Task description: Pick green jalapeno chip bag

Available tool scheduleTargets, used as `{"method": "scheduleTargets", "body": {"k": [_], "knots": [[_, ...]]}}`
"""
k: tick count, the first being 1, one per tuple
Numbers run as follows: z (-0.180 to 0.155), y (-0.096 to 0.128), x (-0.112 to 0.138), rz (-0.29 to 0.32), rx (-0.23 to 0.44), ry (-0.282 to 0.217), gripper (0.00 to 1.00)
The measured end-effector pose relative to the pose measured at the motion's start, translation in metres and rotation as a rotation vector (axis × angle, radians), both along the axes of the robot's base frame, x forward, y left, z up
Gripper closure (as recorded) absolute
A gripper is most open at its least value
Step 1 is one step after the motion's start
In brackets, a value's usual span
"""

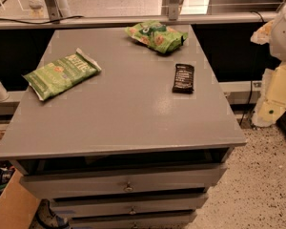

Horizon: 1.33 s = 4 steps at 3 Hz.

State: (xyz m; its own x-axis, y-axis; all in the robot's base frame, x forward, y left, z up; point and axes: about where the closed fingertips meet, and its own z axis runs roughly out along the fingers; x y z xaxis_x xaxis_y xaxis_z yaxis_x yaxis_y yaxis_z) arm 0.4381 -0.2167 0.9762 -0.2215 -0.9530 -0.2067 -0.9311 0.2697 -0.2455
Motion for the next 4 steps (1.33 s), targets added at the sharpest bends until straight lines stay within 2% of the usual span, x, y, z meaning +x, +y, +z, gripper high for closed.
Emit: {"method": "scheduleTargets", "body": {"k": [1,2,3,4], "knots": [[0.000,0.000,0.000,0.000,0.000,0.000,0.00],[-0.004,0.001,0.007,0.021,0.061,-0.002,0.00],[-0.010,0.018,0.031,0.101,0.213,-0.020,0.00],[-0.007,0.065,0.049,0.218,0.358,-0.045,0.00]]}}
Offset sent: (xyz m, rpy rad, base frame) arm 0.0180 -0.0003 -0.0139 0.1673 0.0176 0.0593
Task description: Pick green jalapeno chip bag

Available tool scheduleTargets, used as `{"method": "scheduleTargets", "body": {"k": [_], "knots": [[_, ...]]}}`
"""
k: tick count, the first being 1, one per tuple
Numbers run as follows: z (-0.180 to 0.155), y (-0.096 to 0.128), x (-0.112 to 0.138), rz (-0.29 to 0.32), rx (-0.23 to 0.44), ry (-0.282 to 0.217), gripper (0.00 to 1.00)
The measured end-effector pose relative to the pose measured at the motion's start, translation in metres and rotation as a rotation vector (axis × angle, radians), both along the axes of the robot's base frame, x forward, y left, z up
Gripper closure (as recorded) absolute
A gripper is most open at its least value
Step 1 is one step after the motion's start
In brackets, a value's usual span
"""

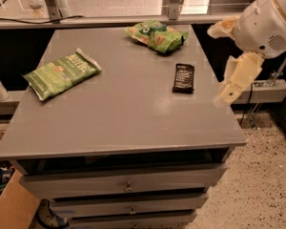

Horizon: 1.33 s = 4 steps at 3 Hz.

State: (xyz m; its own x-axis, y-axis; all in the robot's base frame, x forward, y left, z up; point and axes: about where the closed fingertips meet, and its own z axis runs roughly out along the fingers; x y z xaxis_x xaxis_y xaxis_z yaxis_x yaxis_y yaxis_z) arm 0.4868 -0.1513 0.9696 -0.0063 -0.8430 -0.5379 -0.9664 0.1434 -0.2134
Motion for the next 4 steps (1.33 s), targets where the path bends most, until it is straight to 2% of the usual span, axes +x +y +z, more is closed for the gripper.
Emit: {"method": "scheduleTargets", "body": {"k": [1,3,4], "knots": [[0.022,0.088,-0.011,0.165,0.137,-0.030,0.00],[0.019,0.089,-0.010,0.160,0.164,-0.032,0.00],[0.010,0.125,0.011,0.167,0.241,-0.046,0.00]]}}
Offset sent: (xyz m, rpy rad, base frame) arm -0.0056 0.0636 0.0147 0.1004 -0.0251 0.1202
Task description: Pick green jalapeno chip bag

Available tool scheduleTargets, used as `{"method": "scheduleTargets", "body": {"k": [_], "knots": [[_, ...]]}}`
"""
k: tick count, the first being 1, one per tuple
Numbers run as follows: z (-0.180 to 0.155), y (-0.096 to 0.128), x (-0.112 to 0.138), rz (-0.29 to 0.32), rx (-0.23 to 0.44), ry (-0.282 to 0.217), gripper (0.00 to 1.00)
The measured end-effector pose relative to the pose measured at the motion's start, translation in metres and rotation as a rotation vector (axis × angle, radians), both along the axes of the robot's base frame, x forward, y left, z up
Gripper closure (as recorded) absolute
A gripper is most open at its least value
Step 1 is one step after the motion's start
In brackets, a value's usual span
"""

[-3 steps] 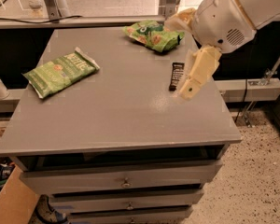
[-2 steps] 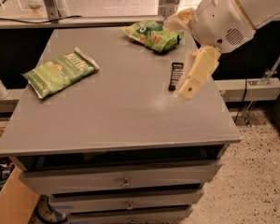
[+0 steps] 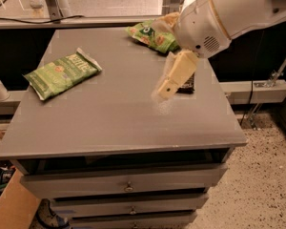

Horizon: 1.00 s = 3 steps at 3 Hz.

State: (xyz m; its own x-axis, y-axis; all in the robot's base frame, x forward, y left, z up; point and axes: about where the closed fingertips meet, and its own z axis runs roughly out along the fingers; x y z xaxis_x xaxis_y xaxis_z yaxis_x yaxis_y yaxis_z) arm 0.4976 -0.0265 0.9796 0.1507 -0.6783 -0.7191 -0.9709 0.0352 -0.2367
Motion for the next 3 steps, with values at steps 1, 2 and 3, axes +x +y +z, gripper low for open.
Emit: {"method": "scheduleTargets", "body": {"k": [1,2,3], "knots": [[-0.006,0.053,0.052,-0.044,0.095,-0.046,0.00],[-0.015,0.089,0.092,-0.074,0.111,-0.071,0.00],[-0.041,0.128,0.130,-0.085,0.104,-0.063,0.00]]}}
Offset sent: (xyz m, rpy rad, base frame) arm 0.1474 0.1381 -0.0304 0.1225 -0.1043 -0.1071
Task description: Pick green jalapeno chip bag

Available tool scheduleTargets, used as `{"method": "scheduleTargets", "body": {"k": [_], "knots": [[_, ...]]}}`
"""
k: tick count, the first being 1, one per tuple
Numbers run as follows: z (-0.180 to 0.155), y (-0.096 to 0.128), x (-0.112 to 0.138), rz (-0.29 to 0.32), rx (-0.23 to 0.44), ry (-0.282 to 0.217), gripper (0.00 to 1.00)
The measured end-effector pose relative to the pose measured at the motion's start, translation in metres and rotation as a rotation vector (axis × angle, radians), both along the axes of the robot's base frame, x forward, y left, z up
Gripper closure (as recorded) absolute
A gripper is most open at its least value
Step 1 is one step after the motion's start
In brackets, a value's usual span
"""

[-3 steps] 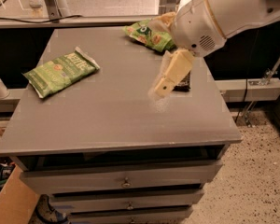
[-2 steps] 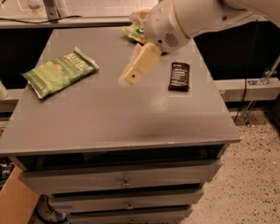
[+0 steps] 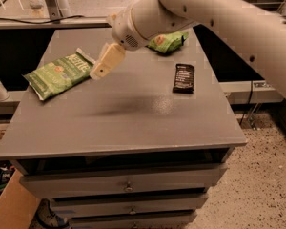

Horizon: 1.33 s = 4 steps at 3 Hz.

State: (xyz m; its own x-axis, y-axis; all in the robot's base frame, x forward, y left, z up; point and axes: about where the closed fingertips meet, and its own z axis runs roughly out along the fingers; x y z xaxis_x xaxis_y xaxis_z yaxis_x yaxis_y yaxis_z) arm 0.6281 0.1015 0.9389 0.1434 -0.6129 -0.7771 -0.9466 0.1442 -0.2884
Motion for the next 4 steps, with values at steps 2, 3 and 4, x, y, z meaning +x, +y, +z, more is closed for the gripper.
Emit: {"method": "scheduleTargets", "body": {"k": [2,3,4], "knots": [[-0.048,0.080,0.047,0.006,0.033,0.061,0.00],[-0.066,0.102,0.055,-0.006,0.050,0.099,0.00],[-0.085,0.113,0.056,-0.019,0.054,0.138,0.00]]}}
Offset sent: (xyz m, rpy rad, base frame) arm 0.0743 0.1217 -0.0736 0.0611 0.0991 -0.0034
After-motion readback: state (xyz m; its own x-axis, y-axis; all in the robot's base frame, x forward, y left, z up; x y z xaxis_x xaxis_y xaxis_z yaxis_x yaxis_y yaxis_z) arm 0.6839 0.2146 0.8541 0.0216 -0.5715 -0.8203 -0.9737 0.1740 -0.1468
